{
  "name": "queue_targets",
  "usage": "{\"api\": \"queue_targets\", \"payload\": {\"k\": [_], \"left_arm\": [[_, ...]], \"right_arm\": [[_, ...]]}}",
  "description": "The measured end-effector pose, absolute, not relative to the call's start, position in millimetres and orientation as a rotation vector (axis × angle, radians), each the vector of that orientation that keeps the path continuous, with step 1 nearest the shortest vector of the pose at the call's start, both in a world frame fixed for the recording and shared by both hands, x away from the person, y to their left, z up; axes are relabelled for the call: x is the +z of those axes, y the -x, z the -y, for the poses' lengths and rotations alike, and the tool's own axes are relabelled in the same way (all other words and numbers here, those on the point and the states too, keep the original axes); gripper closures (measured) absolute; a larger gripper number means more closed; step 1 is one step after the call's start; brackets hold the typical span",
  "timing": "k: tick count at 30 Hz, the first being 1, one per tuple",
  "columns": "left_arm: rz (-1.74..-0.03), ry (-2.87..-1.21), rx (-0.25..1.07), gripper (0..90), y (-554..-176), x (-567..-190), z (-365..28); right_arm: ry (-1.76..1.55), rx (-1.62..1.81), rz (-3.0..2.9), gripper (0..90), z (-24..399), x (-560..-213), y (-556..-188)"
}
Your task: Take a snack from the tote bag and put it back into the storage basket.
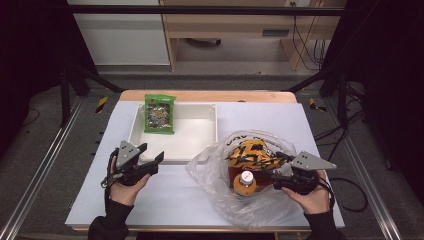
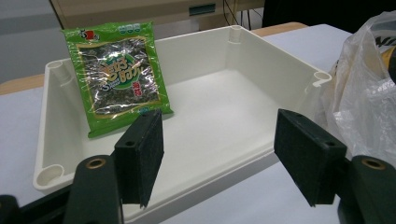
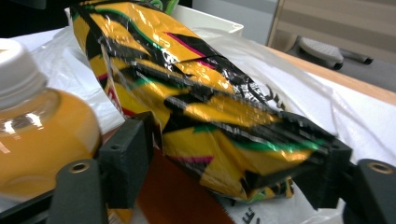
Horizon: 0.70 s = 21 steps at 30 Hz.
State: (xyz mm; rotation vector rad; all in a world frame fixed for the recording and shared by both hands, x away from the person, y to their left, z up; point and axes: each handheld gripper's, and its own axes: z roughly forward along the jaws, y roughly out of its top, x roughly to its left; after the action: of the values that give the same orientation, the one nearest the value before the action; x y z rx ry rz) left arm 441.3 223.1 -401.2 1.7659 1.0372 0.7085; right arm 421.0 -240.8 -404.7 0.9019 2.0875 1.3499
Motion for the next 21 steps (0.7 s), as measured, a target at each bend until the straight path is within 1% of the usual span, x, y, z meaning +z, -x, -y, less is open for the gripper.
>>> {"api": "queue_targets", "payload": {"k": [4, 9, 12, 14, 16, 17, 20, 21], "left_arm": [[-1.036, -1.769, 0.706, 32.7, -441.3, -401.5, -222.3], [-1.030, -1.773, 0.707, 32.8, -440.6, -401.8, -219.9], [-1.027, -1.779, 0.707, 32.8, -440.7, -402.2, -218.9], [-1.026, -1.783, 0.708, 32.8, -440.9, -402.5, -218.2], [-1.027, -1.782, 0.704, 32.8, -441.1, -402.9, -217.4], [-1.026, -1.783, 0.703, 32.8, -441.3, -403.0, -217.2], [-1.024, -1.791, 0.704, 32.8, -441.5, -403.3, -216.4], [-1.023, -1.792, 0.704, 32.8, -441.5, -403.4, -216.1]], "right_arm": [[-0.888, 1.340, -2.072, 39.5, 242.5, -404.8, -424.0], [-0.877, 1.341, -2.044, 58.3, 245.8, -403.7, -424.7], [-0.884, 1.349, -2.026, 62.4, 248.0, -403.3, -427.5], [-0.890, 1.356, -2.023, 60.2, 248.4, -402.4, -430.2], [-0.900, 1.367, -2.020, 48.2, 246.7, -401.2, -432.2], [-0.890, 1.377, -2.013, 44.0, 245.7, -400.5, -433.4], [-0.882, 1.388, -2.024, 35.4, 241.2, -397.3, -436.7], [-0.874, 1.389, -2.025, 34.6, 239.3, -396.6, -437.8]]}}
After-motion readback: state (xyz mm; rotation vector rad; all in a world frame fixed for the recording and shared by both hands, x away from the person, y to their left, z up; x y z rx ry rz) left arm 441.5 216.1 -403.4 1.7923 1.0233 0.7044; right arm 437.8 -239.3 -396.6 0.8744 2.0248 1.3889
